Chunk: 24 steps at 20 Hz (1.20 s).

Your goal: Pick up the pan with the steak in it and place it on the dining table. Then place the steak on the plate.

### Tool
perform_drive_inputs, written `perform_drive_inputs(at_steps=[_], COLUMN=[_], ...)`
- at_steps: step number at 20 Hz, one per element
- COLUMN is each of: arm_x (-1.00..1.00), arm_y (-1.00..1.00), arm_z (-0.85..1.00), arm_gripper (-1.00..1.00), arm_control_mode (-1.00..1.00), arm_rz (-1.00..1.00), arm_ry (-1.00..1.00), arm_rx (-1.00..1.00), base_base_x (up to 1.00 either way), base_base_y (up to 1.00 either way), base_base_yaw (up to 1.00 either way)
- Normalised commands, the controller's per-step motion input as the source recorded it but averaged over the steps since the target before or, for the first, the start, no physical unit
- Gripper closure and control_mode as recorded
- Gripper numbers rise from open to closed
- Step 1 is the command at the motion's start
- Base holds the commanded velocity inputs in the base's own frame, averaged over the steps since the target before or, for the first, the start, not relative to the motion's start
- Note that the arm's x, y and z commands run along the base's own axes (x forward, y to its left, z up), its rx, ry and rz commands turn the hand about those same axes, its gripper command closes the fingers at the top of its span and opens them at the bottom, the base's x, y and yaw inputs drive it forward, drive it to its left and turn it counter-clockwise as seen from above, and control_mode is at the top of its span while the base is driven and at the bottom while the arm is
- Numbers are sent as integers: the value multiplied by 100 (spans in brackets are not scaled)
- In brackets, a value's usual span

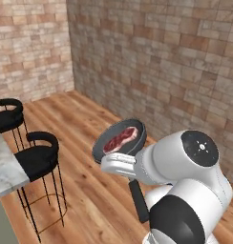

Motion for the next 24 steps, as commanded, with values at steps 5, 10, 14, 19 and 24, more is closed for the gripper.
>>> perform_drive_inputs(at_steps=[5, 10, 14, 19, 24], arm_x=[0, 0, 0, 0, 0], arm_y=[0, 0, 0, 0, 0], arm_z=[0, 0, 0, 0, 0], arm_gripper=[100, 100, 100, 100, 100], arm_control_mode=[100, 100, 100, 100, 100], arm_rz=[0, 0, 0, 0, 0], arm_ry=[0, 0, 0, 0, 0], arm_rx=[0, 0, 0, 0, 0], base_base_x=[9, 29, 3, 11, 16], base_base_y=[-91, -71, -73, -60, -77], base_base_yaw=[1, 4, 2, 6, 12])
